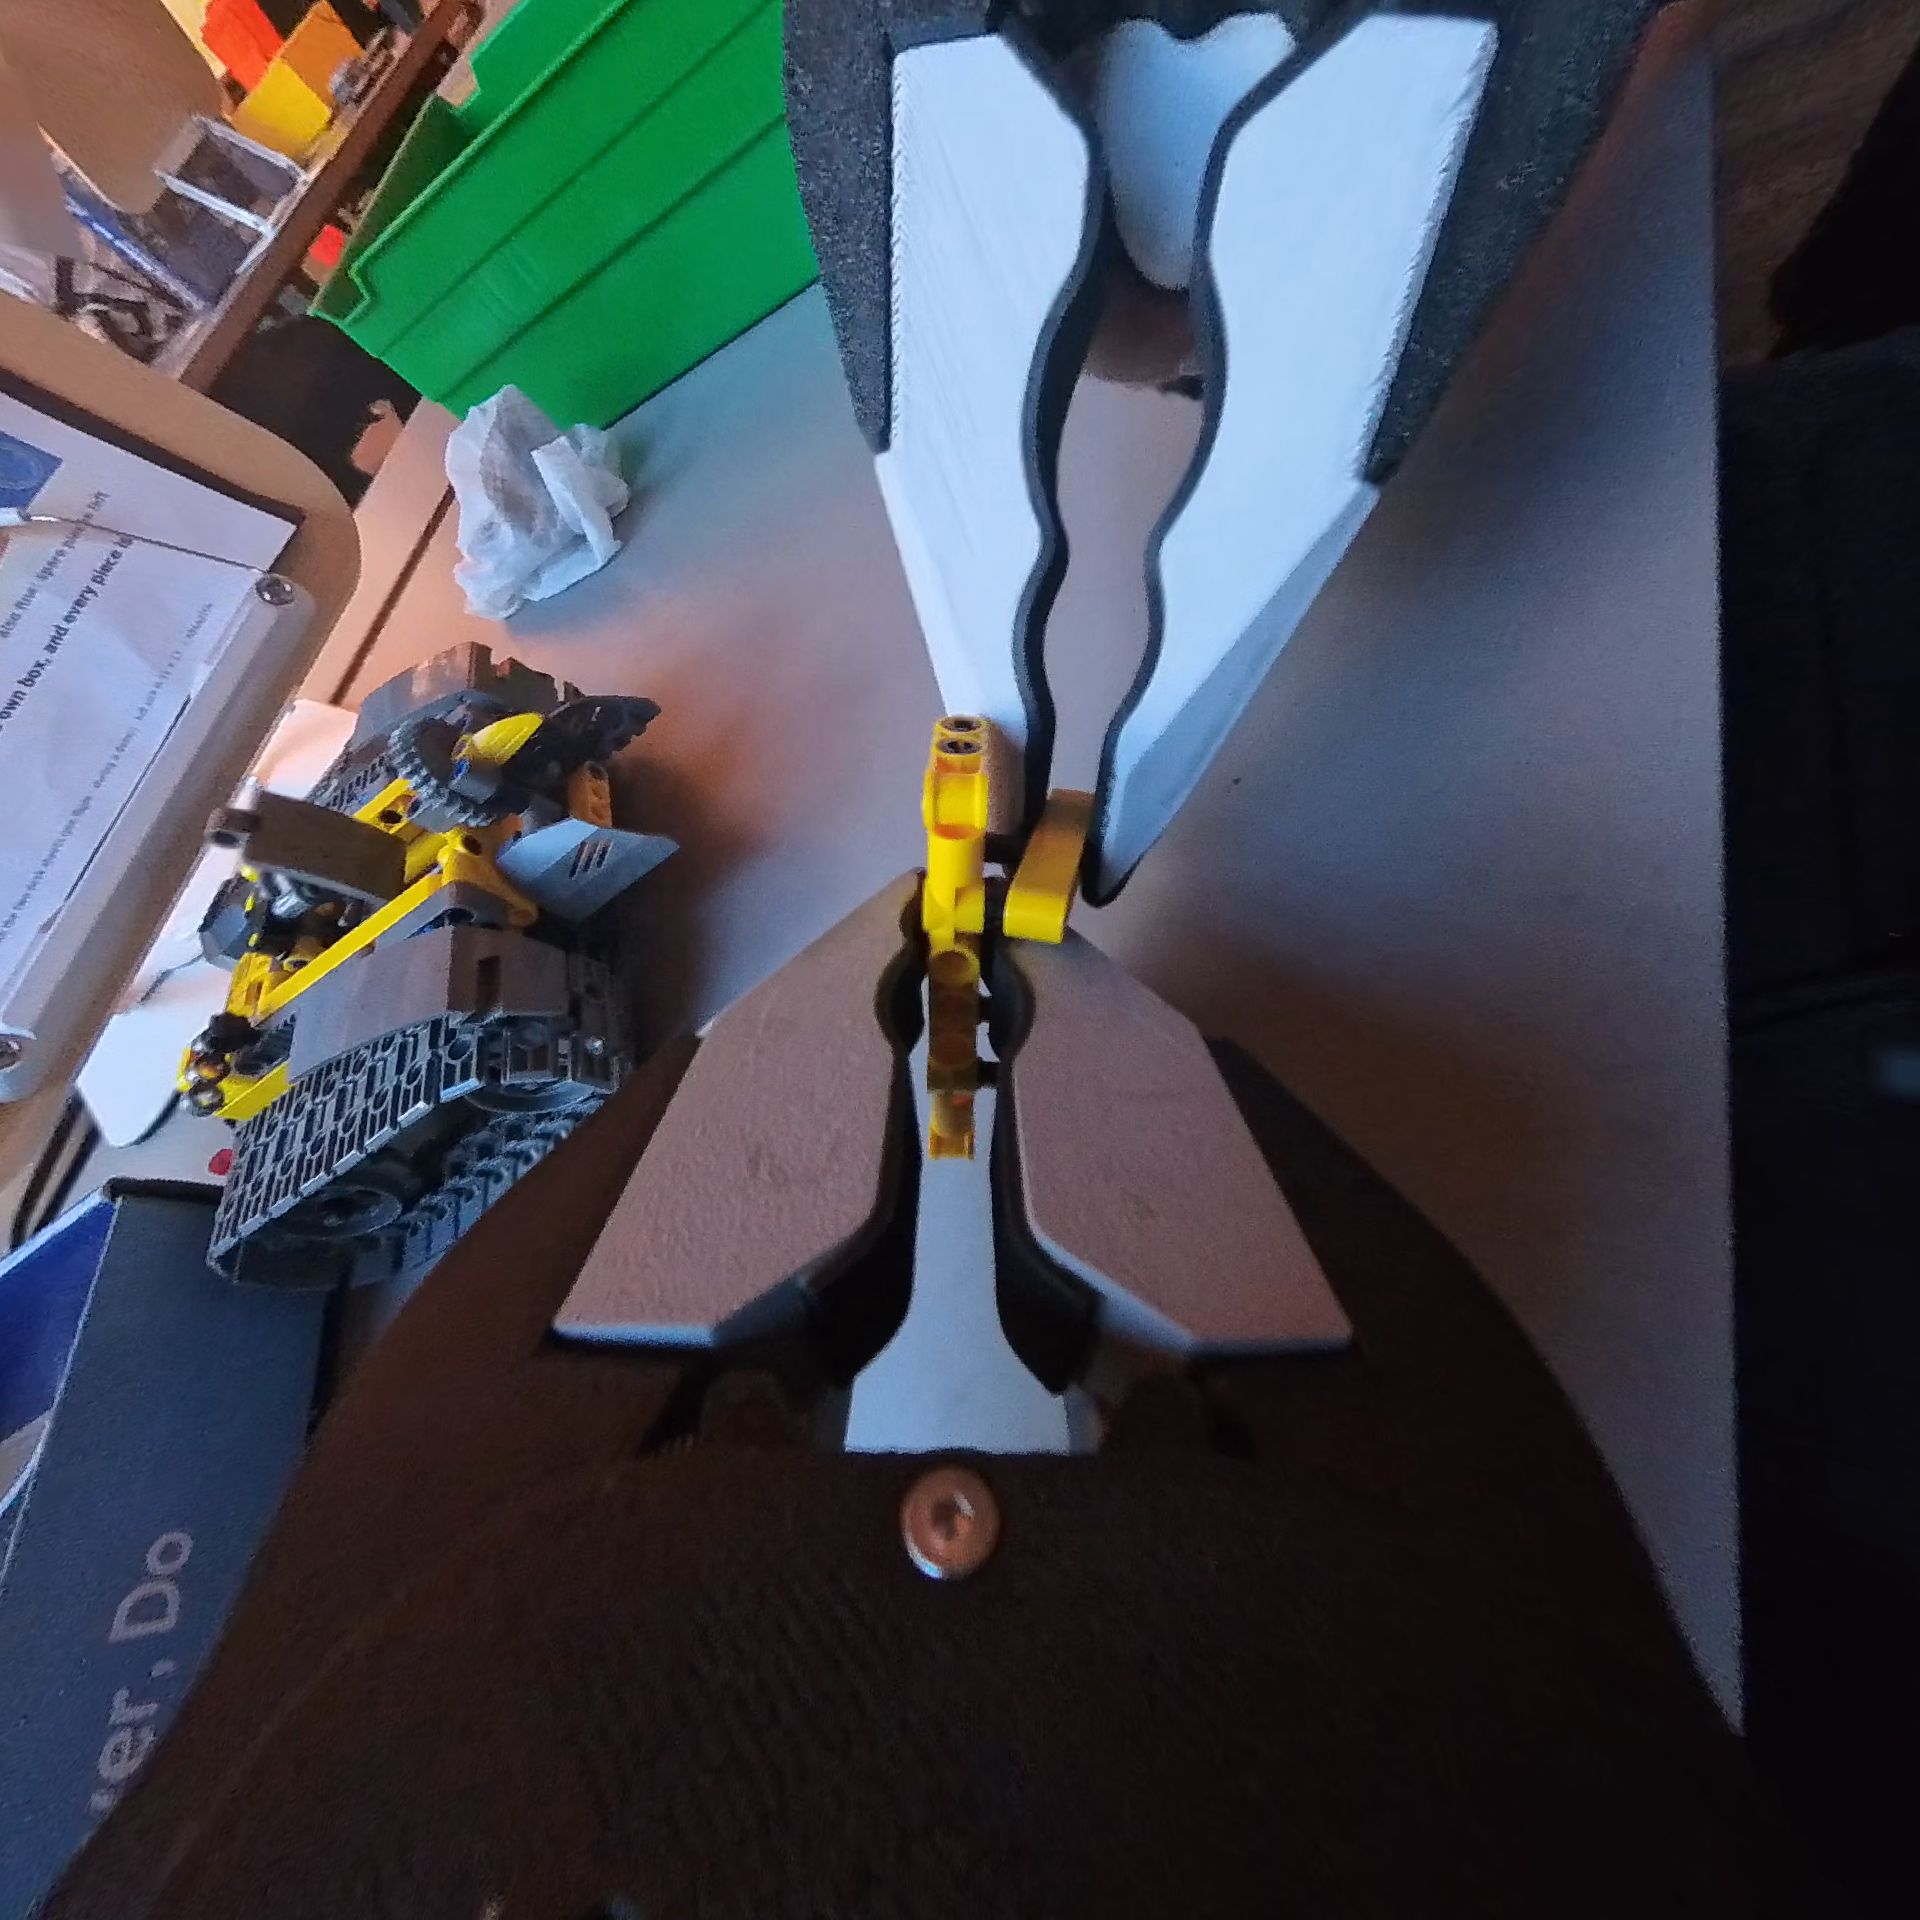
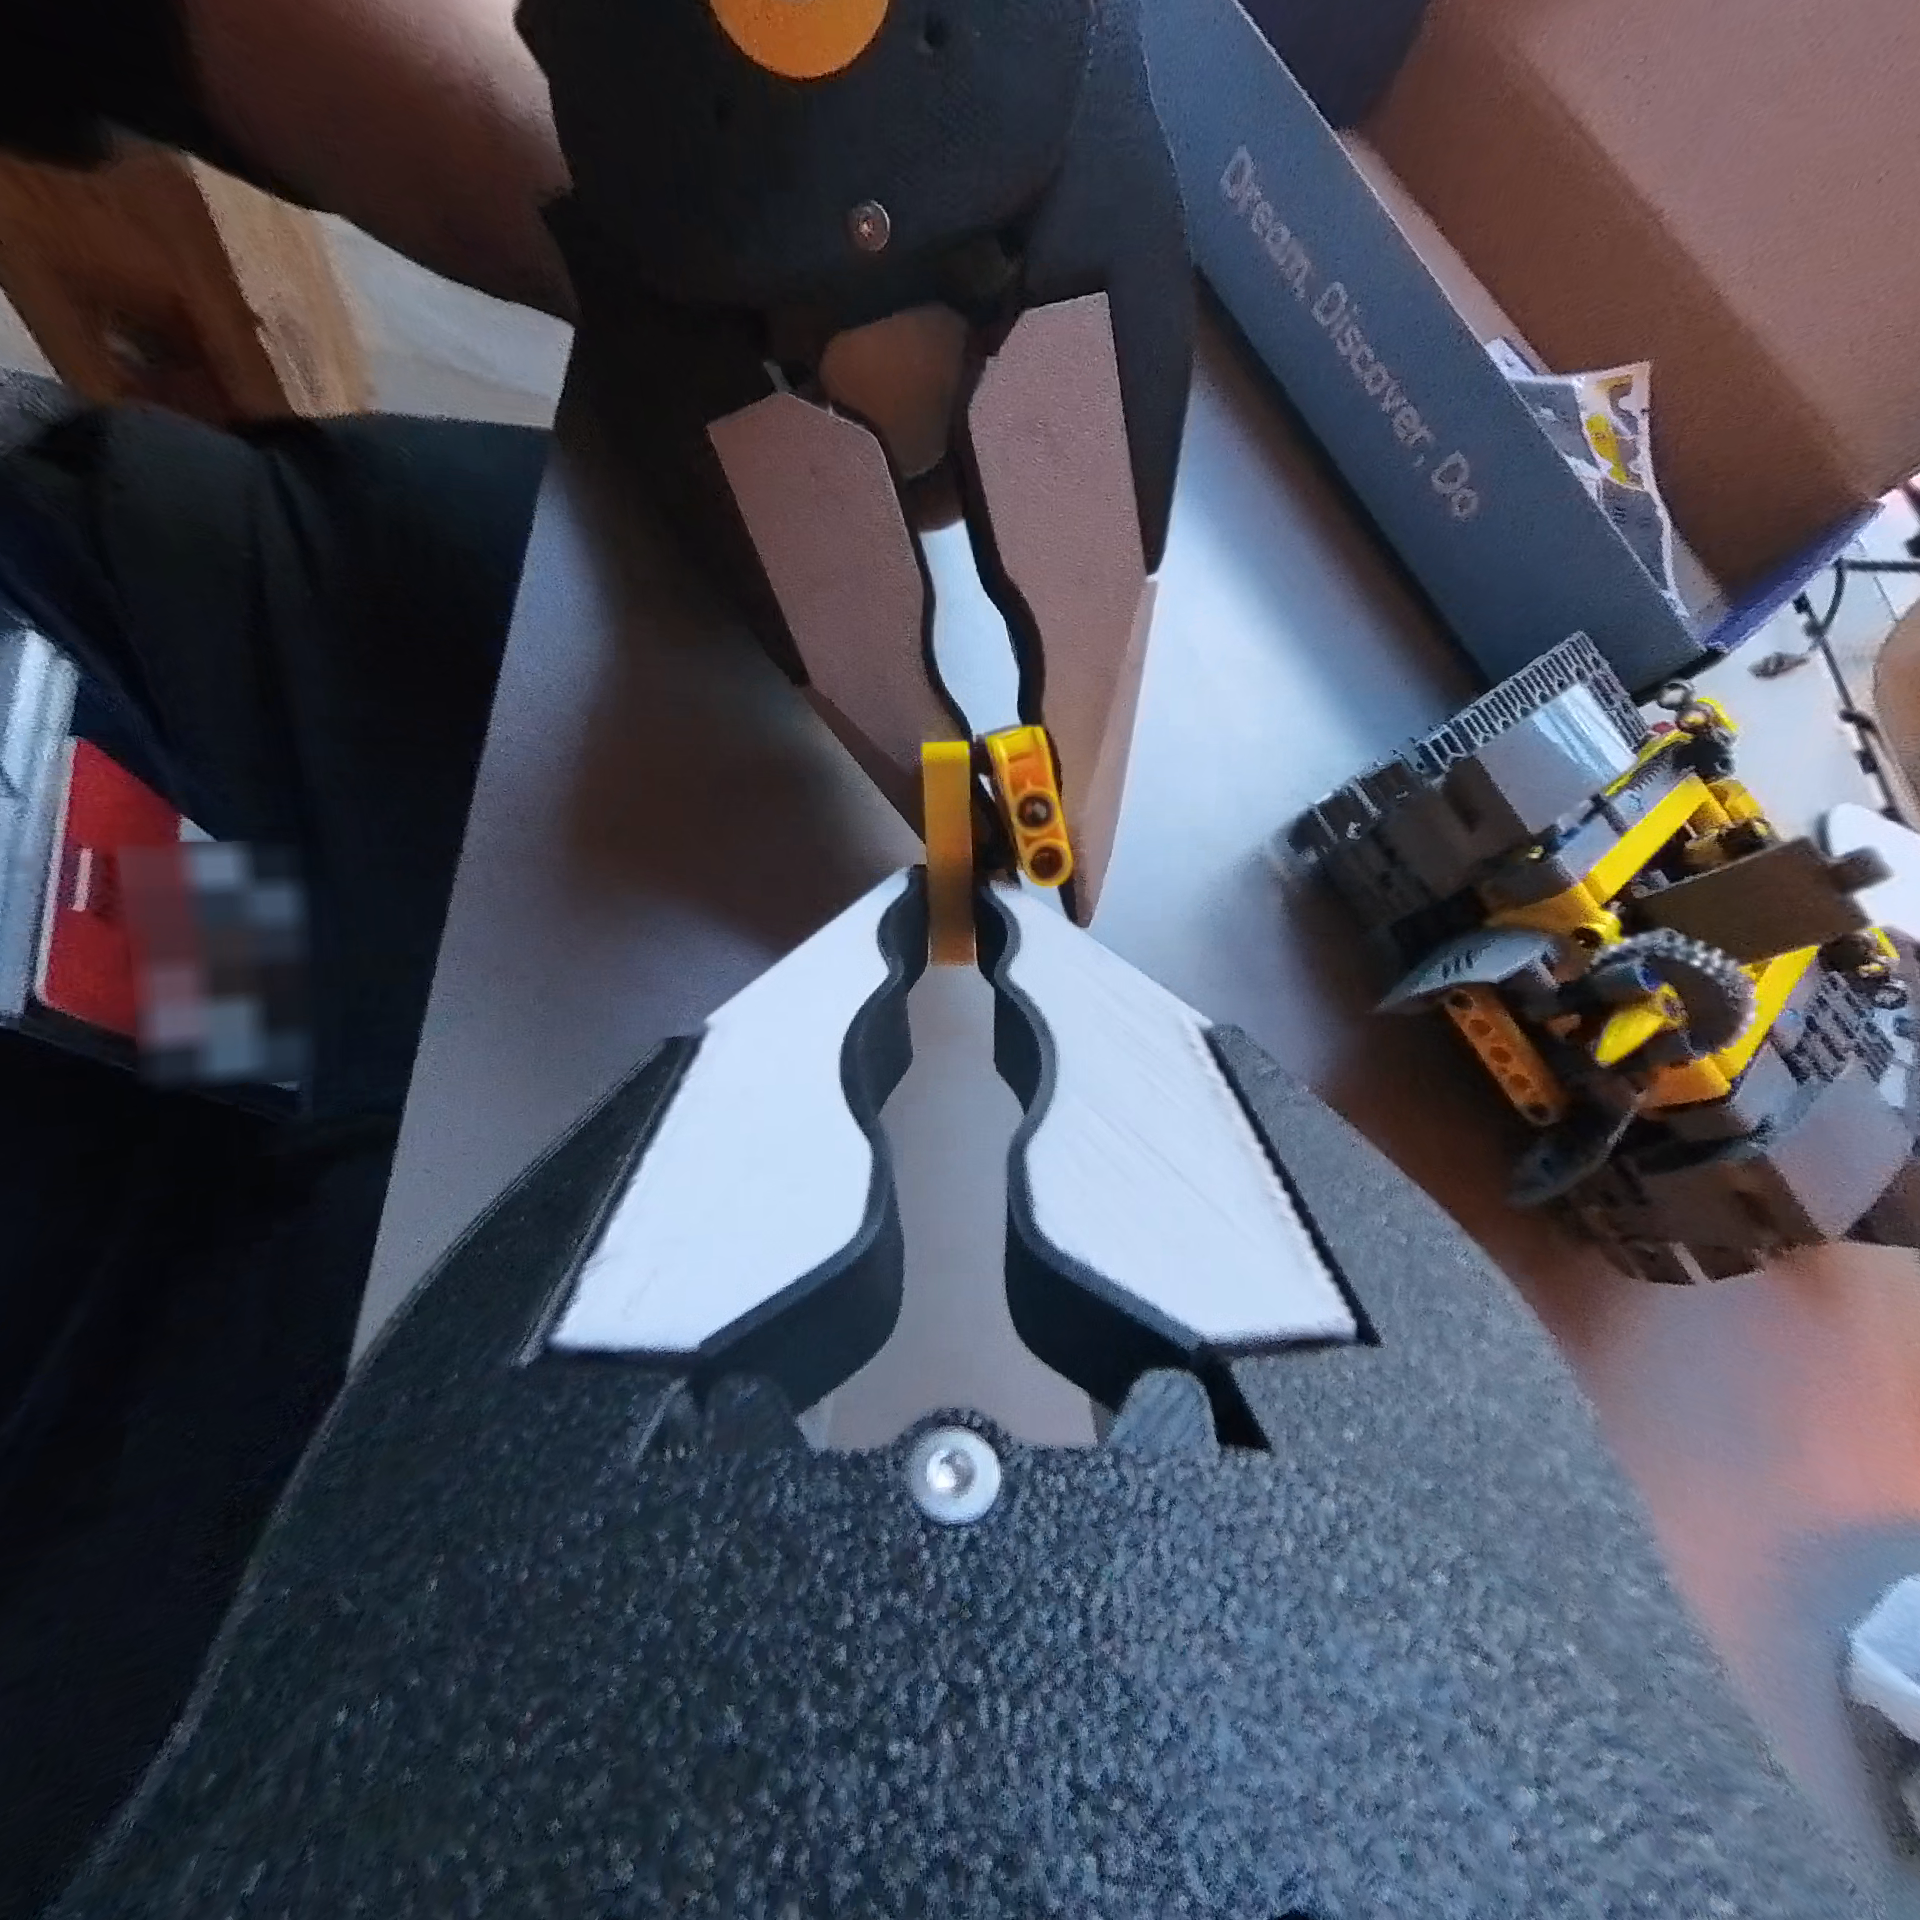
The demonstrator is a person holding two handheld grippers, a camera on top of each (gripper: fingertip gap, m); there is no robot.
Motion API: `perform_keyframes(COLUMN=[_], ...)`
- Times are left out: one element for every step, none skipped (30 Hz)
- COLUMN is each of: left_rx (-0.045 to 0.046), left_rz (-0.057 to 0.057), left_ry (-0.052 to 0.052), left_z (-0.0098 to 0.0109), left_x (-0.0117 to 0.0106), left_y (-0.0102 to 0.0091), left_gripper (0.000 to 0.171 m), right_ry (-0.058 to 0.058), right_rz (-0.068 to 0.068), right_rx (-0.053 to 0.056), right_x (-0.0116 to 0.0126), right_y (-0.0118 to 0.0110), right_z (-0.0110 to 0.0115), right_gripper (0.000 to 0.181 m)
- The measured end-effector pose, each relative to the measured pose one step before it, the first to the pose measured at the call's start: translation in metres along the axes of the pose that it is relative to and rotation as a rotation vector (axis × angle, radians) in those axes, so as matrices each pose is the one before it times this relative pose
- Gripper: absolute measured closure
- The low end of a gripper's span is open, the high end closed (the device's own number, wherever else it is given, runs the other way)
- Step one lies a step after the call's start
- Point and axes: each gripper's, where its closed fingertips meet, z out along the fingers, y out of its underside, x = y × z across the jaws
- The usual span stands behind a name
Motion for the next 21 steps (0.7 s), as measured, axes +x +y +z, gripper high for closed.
perform_keyframes(left_rx=[-0.00511,0.00413,0.00929,0.00972,0.00785,0.00412,-0.00131,-0.00466,0.00243,0.00855,0.00770,0.00606,0.00307,0.00009,-0.00323,-0.00548,-0.00708,-0.00579,-0.00320,-0.00197,0.00025], left_rz=[0.0053,0.0017,-0.0015,0.0020,0.0068,0.0111,0.0154,0.0095,0.0023,-0.0040,-0.0046,-0.0052,-0.0063,-0.0053,-0.0027,0.0016,0.0048,0.0059,0.0059,0.0059,0.0028], left_ry=[-0.0044,-0.0021,0.0065,0.0168,0.0185,0.0218,0.0322,0.0252,0.0135,0.0033,-0.0042,-0.0161,-0.0115,0.0036,0.0006,-0.0019,-0.0020,-0.0060,-0.0088,-0.0106,-0.0190], left_z=[0.00034,-0.00023,-0.00063,-0.00056,-0.00044,-0.00011,0.00047,0.00044,0.00004,-0.00075,-0.00057,-0.00027,-0.00033,-0.00006,0.00015,0.00032,0.00053,0.00038,0.00043,0.00014,0.00005], left_x=[0.00010,-0.00010,0.00065,0.00227,0.00301,0.00372,0.00533,0.00385,0.00175,-0.00003,-0.00106,-0.00243,-0.00215,-0.00005,-0.00019,-0.00007,0.00017,-0.00014,-0.00050,-0.00070,-0.00205], left_y=[0.00051,-0.00058,-0.00106,-0.00130,-0.00117,-0.00069,0.00009,0.00059,-0.00026,-0.00101,-0.00091,-0.00074,-0.00029,0.00005,0.00034,0.00065,0.00091,0.00068,0.00024,0.00014,-0.00005], left_gripper=[0.166,0.167,0.167,0.167,0.166,0.166,0.166,0.166,0.166,0.166,0.166,0.166,0.166,0.166,0.166,0.166,0.166,0.166,0.166,0.167,0.166], right_ry=[0.0029,0.0011,0.0010,0.0036,0.0158,0.0288,0.0386,0.0457,0.0359,0.0052,-0.0202,-0.0209,-0.0123,-0.0050,0.0039,0.0061,0.0021,-0.0015,-0.0051,-0.0084,-0.0168], right_rz=[-0.0059,-0.0031,-0.0113,-0.0391,-0.0781,-0.1174,-0.1576,-0.1708,-0.1172,-0.0219,0.0443,0.0603,0.0438,0.0157,-0.0019,-0.0055,0.0006,0.0105,0.0215,0.0349,0.0605], right_rx=[-0.0098,0.0003,0.0054,0.0003,-0.0122,-0.0267,-0.0385,-0.0373,-0.0158,0.0003,0.0125,0.0131,0.0104,0.0061,-0.0012,-0.0033,-0.0026,-0.0009,0.0015,0.0042,0.0035], right_x=[-0.00001,-0.00014,-0.00080,-0.00163,-0.00160,-0.00149,-0.00127,-0.00047,0.00044,0.00070,0.00065,0.00156,0.00147,0.00020,-0.00008,-0.00040,-0.00073,-0.00056,-0.00015,0.00026,0.00022], right_y=[0.00066,-0.00028,-0.00065,-0.00012,0.00104,0.00196,0.00262,0.00201,-0.00059,-0.00106,-0.00049,0.00046,0.00056,0.00010,0.00015,0.00008,0.00023,0.00043,0.00045,0.00043,0.00031], right_z=[0.00044,-0.00017,-0.00084,-0.00116,-0.00116,-0.00086,-0.00029,-0.00007,-0.00020,-0.00040,-0.00063,-0.00060,-0.00040,0.00032,0.00088,0.00108,0.00112,0.00061,0.00006,-0.00007,0.00006], right_gripper=[0.175,0.175,0.175,0.175,0.175,0.175,0.175,0.175,0.175,0.175,0.175,0.175,0.175,0.174,0.174,0.175,0.175,0.175,0.175,0.175,0.175])
